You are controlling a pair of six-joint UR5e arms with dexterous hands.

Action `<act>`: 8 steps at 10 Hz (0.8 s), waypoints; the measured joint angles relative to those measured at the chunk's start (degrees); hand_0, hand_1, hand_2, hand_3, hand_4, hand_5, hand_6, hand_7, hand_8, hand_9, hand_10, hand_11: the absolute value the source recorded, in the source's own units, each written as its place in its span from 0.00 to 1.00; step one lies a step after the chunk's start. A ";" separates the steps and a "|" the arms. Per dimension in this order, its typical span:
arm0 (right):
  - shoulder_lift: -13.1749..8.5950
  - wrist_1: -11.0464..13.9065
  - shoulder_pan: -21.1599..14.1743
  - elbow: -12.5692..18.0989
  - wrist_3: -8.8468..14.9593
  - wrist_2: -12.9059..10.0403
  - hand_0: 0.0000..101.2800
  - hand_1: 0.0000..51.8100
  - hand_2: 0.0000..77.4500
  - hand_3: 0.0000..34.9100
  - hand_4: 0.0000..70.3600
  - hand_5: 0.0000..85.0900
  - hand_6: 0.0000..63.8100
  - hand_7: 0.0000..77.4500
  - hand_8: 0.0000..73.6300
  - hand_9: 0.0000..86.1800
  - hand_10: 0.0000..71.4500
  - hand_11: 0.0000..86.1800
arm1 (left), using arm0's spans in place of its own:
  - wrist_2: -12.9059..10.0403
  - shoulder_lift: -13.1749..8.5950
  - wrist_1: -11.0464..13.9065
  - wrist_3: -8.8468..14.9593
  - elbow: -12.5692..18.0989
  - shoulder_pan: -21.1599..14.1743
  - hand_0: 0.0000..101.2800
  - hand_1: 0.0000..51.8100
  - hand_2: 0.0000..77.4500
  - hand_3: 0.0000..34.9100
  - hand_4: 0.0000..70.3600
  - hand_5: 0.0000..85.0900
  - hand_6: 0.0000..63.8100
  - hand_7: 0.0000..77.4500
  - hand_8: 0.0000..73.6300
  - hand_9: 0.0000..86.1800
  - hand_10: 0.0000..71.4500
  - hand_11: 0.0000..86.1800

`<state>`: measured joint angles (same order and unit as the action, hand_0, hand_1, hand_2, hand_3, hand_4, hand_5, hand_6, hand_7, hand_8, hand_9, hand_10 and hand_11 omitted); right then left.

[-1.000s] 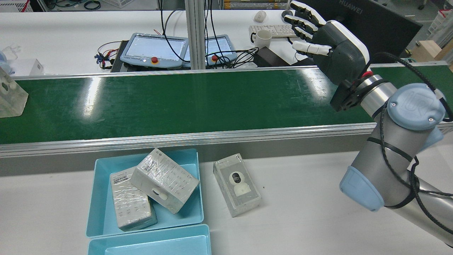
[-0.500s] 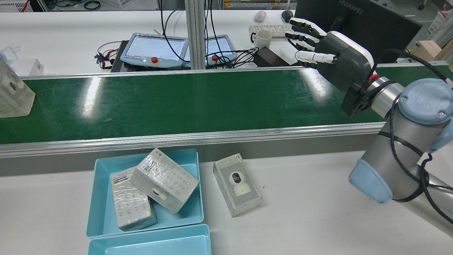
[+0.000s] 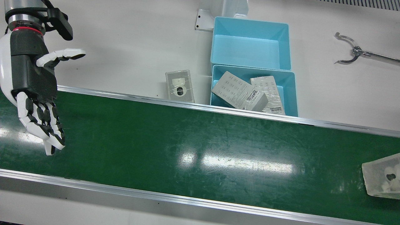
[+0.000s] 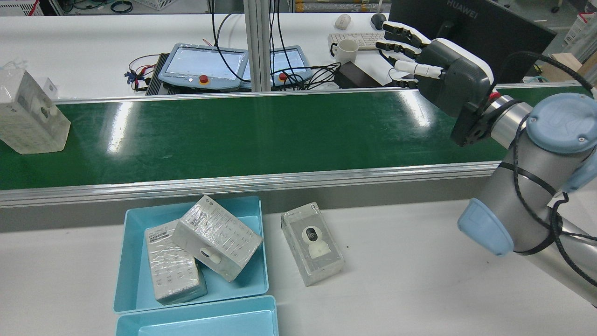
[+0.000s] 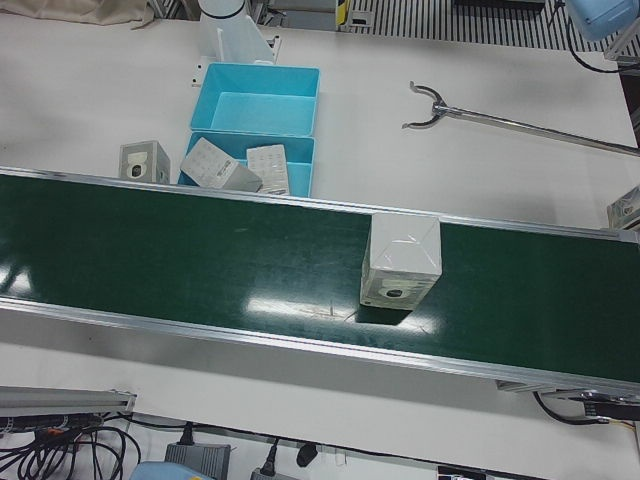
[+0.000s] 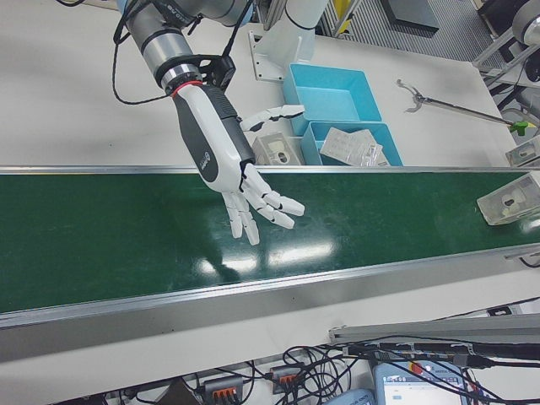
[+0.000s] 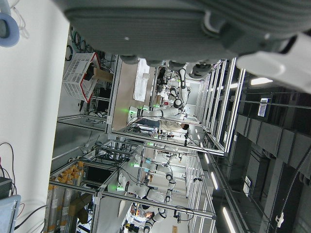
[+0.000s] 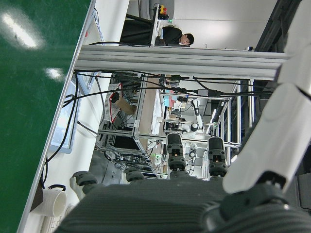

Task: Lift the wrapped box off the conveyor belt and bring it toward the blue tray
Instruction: 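Position the open right hand over the belt facing the approaching box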

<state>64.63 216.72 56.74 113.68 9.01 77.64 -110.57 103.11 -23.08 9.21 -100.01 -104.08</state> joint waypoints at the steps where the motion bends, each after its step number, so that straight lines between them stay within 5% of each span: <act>1: -1.14 -0.09 -0.39 -1.00 0.09 -0.08 0.38 0.16 0.17 0.87 0.00 0.24 0.00 0.21 0.00 0.06 0.02 0.02 | 0.00 0.00 0.00 0.00 0.00 0.00 0.00 0.00 0.01 0.00 0.01 0.01 0.01 0.01 0.01 0.00 0.01 0.00; 4: -6.11 -0.15 -1.70 -4.54 0.42 -0.14 0.38 0.16 0.17 0.87 0.02 0.24 0.00 0.23 0.00 0.06 0.01 0.03 | 0.00 0.00 0.00 0.00 0.00 0.00 0.00 0.00 0.01 0.00 0.01 0.01 0.00 0.01 0.01 0.00 0.01 0.00; 8: -8.61 -3.83 -3.44 -7.56 2.88 -0.52 0.38 0.16 0.18 0.87 0.05 0.26 0.00 0.23 0.01 0.06 0.01 0.03 | 0.00 0.00 0.00 0.00 0.00 0.00 0.00 0.00 0.01 0.00 0.00 0.01 0.01 0.01 0.00 0.01 0.01 0.00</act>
<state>56.02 212.89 53.30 106.13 11.88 77.11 -110.57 103.11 -23.08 9.21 -100.01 -104.08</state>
